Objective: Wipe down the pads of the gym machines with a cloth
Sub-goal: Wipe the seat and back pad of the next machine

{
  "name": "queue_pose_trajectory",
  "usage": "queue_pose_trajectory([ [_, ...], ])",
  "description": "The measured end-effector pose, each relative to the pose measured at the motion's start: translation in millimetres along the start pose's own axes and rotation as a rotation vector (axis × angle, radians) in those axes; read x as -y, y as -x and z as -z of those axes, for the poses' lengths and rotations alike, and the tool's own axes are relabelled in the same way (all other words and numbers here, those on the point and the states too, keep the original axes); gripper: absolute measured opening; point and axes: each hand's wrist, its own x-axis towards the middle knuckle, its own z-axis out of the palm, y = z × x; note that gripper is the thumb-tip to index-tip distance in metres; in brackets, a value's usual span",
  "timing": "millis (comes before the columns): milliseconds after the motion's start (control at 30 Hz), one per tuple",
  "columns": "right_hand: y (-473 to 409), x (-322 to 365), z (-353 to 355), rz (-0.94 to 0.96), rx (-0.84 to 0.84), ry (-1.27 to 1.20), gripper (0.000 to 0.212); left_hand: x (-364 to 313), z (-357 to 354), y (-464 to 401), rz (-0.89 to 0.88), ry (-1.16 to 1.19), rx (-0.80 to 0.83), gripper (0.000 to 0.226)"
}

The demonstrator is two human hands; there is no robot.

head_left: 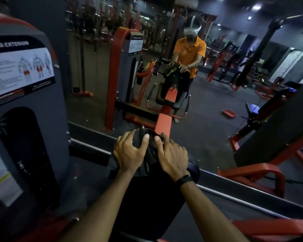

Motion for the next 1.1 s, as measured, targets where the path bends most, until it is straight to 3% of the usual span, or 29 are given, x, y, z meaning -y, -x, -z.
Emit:
queue_pose_trajectory([
  [100,-2,3,1,0.070,0.038,0.041,0.091,7,3,6,0.165,0.118,-0.048,0.057],
  [233,-10,13,2,0.105,0.117,0.097,0.076,25,4,19,0.369,0.193,-0.065,0.067],
  [333,-16,29,2,0.163,0.159,0.130,0.066,35,4,27,0.391,0.256,-0.066,0.068],
  [500,-25,50,-10,0.231,0.156,0.184,0.066,64,1,51,0.470,0.272,-0.077,0.072],
  [933,-24,52,-24,0.146,0.070,0.236,0.069,142,-6,126,0.586,0.179,-0.022,0.084],
  [1100,-22,53,-23,0.135,0.057,0.234,0.067,159,-9,141,0.560,0.148,-0.008,0.073],
])
